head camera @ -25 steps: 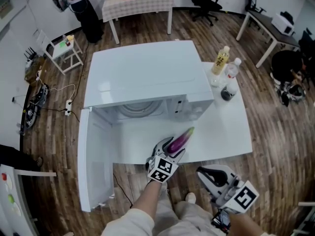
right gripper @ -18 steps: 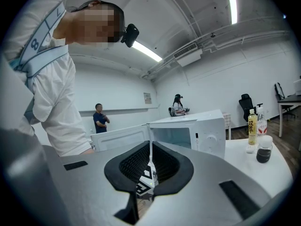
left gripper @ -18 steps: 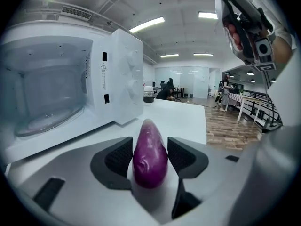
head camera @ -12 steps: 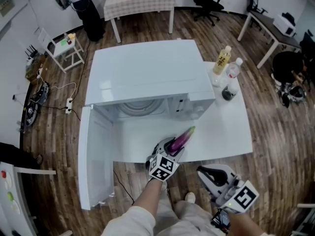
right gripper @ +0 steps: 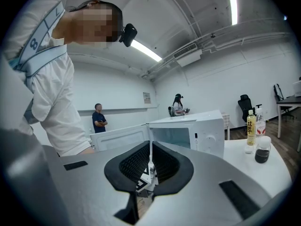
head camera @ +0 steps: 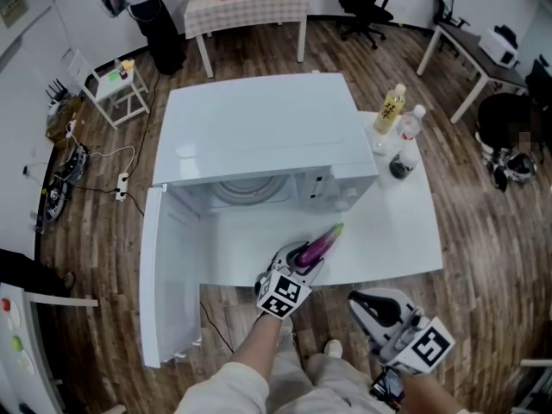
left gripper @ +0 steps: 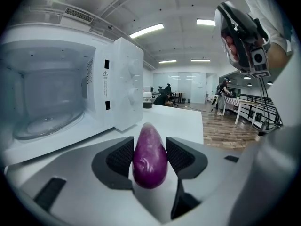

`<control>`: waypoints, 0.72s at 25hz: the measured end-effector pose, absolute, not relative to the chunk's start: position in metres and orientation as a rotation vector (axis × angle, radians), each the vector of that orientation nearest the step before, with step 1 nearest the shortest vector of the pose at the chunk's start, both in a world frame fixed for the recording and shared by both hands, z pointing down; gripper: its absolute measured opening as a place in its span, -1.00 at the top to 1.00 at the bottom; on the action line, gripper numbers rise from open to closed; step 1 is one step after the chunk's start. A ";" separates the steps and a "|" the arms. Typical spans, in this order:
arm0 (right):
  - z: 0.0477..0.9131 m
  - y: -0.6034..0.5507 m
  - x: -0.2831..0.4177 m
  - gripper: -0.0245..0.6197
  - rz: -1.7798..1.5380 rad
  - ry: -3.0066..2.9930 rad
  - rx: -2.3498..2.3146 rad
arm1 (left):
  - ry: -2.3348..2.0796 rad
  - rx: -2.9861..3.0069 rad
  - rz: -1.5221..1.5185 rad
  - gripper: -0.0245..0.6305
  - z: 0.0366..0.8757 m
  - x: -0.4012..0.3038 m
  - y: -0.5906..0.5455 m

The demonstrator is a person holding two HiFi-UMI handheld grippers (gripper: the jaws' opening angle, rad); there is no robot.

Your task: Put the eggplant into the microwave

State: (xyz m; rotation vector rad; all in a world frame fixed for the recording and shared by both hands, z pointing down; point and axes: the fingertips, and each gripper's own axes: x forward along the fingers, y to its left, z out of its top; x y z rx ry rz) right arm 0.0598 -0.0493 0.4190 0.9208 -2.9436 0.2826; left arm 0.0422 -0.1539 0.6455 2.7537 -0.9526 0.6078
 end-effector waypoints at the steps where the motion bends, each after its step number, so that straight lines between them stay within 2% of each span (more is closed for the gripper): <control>1: 0.419 -0.049 0.060 0.81 0.282 -2.942 0.920 | -0.953 2.759 0.599 0.26 0.643 0.042 -0.155; 18: 0.411 -0.050 0.043 0.81 0.272 -2.972 0.879 | -1.097 2.789 0.454 0.26 0.590 -0.007 -0.137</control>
